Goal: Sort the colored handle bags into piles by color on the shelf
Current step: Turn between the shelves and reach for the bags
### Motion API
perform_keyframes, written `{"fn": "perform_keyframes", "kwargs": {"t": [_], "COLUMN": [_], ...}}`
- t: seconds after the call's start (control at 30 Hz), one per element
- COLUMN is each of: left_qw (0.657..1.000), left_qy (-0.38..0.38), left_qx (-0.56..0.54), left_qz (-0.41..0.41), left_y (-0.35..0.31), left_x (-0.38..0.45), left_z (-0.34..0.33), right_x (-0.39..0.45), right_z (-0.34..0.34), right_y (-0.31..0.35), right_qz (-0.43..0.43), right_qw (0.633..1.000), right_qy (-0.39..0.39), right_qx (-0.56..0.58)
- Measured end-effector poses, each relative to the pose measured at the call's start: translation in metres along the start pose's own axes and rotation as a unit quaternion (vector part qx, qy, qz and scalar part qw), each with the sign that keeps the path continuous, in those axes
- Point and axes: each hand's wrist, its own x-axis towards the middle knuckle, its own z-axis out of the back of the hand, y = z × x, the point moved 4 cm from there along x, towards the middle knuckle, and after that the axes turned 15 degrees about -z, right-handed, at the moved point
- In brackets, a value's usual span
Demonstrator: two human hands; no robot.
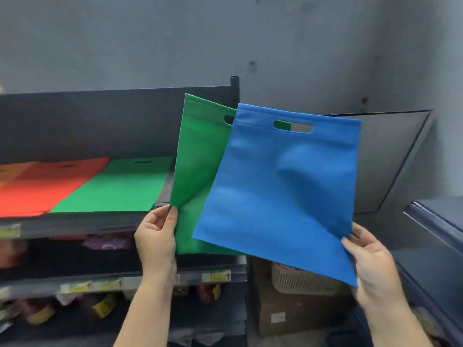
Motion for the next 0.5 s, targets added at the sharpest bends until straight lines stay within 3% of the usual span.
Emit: {"fn": "perform_keyframes", "kwargs": {"t": [0.2,0.5], "left_qw": [0.997,0.997], "left_qy": [-0.054,-0.036], "left_qx": [0.044,0.060], "left_qz": [-0.020,-0.025], "left_y": [-0.017,-0.028], "left_x": [0.062,0.169], "left_z": [0.094,0.188], "right_x": [0.005,-0.002], "right_z": [-0.097,-0.233], "right_y": [-0.050,-0.132], "right_qz": [-0.037,-0.074], "right_qw": [0.998,0.991], "right_qy": [0.056,0.103], "right_qx": [-0.009,0.041]}}
